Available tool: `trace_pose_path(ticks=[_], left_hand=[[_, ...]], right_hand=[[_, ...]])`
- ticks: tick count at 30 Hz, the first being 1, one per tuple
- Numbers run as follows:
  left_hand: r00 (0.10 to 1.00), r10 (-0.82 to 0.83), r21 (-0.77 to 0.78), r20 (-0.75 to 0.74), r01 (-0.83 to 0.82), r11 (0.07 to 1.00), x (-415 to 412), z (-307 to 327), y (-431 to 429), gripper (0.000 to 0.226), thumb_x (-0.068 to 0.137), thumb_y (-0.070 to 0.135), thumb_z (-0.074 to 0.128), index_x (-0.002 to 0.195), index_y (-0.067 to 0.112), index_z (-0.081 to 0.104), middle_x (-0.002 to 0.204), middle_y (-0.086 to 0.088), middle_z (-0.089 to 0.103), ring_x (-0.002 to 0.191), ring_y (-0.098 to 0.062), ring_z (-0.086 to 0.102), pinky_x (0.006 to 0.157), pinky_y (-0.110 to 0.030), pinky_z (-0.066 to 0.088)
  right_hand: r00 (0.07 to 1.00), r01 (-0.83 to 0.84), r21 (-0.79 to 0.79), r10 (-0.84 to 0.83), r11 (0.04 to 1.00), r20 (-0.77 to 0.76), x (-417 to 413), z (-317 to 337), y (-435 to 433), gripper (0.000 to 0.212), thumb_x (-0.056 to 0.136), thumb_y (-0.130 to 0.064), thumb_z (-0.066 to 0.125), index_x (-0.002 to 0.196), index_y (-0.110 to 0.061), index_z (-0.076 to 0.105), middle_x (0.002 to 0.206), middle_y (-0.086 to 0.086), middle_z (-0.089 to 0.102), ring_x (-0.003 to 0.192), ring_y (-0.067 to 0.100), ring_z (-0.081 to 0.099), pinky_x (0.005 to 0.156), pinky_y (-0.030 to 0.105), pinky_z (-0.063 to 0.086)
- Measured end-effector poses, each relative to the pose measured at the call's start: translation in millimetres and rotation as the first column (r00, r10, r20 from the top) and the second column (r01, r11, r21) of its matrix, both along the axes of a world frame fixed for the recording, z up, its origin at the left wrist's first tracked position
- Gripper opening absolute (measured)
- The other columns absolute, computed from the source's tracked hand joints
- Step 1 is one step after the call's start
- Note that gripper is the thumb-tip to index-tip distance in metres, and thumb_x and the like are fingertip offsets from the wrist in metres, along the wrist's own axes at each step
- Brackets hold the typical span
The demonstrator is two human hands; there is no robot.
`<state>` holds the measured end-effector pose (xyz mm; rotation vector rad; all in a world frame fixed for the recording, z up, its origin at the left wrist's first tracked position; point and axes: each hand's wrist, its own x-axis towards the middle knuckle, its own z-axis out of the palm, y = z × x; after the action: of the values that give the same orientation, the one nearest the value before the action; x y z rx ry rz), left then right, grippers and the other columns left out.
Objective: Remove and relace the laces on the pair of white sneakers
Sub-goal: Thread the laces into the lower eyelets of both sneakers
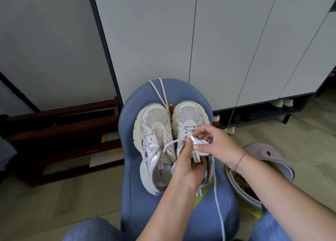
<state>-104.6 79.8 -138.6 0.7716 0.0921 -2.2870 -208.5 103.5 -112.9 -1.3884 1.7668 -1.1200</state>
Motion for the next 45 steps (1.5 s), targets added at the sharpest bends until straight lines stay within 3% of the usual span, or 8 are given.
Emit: trace_pose_path(ticks=[4,8,15,20,23,27,33,45], left_hand=[[1.0,0.022,-0.031,0.017,-0.021,0.999,1,5,3,0.054,0.092,0.041,0.063,0.128,0.002,0.061,0.11,-0.015,0.07,0.1,-0.023,0.067,0.073,-0.028,0.052],[0.999,0.016,0.072,0.029,-0.018,0.997,7,11,1,0.07,0.082,0.067,0.061,0.108,0.003,0.068,0.096,-0.015,0.072,0.083,-0.024,0.066,0.065,-0.029,0.05],[1.0,-0.022,0.081,0.008,0.021,0.997,6,12,-1,0.039,0.096,0.041,0.059,0.094,0.003,0.068,0.073,-0.013,0.072,0.07,-0.021,0.066,0.055,-0.027,0.05],[1.0,0.007,0.01,-0.029,-0.006,1.0,2,11,-1,0.027,0.096,0.026,0.062,0.097,-0.001,0.067,0.075,-0.018,0.073,0.06,-0.024,0.072,0.043,-0.023,0.053],[0.999,0.002,-0.034,-0.037,-0.003,0.999,3,9,-1,0.029,0.096,0.027,0.061,0.1,-0.001,0.067,0.08,-0.018,0.074,0.06,-0.023,0.073,0.045,-0.023,0.054],[0.998,0.029,-0.023,-0.055,-0.031,0.999,5,8,0,0.031,0.098,0.024,0.058,0.106,-0.005,0.066,0.087,-0.021,0.072,0.076,-0.028,0.072,0.069,-0.033,0.058],[0.999,0.035,0.006,-0.027,-0.035,0.999,5,11,1,0.026,0.099,0.02,0.056,0.092,-0.003,0.066,0.073,-0.016,0.072,0.053,-0.022,0.07,0.042,-0.022,0.053],[0.999,0.041,-0.016,0.024,-0.04,0.999,3,12,4,0.022,0.097,0.023,0.06,0.089,0.004,0.067,0.067,-0.009,0.072,0.05,-0.014,0.069,0.041,-0.018,0.049]], right_hand=[[0.998,-0.008,-0.007,0.009,1.0,0.065,-2,-1,-1,0.029,0.074,-0.005,0.078,0.094,-0.021,0.065,0.092,-0.003,0.058,0.083,0.009,0.049,0.083,0.026,0.047],[0.997,-0.008,-0.009,0.008,1.0,0.074,-2,-1,0,0.029,0.074,-0.005,0.078,0.092,-0.023,0.065,0.1,0.005,0.061,0.082,0.009,0.049,0.081,0.022,0.046],[0.997,-0.006,-0.015,0.007,1.0,0.075,-1,-2,1,0.03,0.075,-0.003,0.076,0.091,-0.026,0.065,0.098,0.0,0.062,0.084,0.01,0.051,0.083,0.022,0.047],[0.998,0.018,-0.045,-0.015,0.999,0.065,-1,-2,1,0.017,0.081,-0.013,0.072,0.09,-0.028,0.069,0.095,-0.003,0.067,0.08,0.011,0.052,0.08,0.022,0.048],[0.998,0.054,-0.086,-0.052,0.995,0.025,2,-1,0,0.012,0.083,-0.015,0.07,0.086,-0.027,0.07,0.093,-0.003,0.07,0.075,0.009,0.052,0.073,0.017,0.047],[0.996,0.083,-0.092,-0.081,0.992,0.024,3,-2,0,0.017,0.082,-0.012,0.071,0.083,-0.029,0.069,0.09,-0.001,0.07,0.073,0.009,0.052,0.072,0.017,0.049],[0.993,0.103,-0.08,-0.098,0.991,0.063,3,-1,-4,0.014,0.08,-0.011,0.074,0.08,-0.025,0.072,0.089,0.011,0.071,0.067,0.01,0.053,0.072,0.024,0.051],[0.993,0.094,-0.121,-0.102,0.988,-0.058,4,-1,-12,0.009,0.078,-0.011,0.076,0.075,-0.019,0.071,0.073,-0.006,0.067,0.064,0.002,0.054,0.063,0.011,0.046]])
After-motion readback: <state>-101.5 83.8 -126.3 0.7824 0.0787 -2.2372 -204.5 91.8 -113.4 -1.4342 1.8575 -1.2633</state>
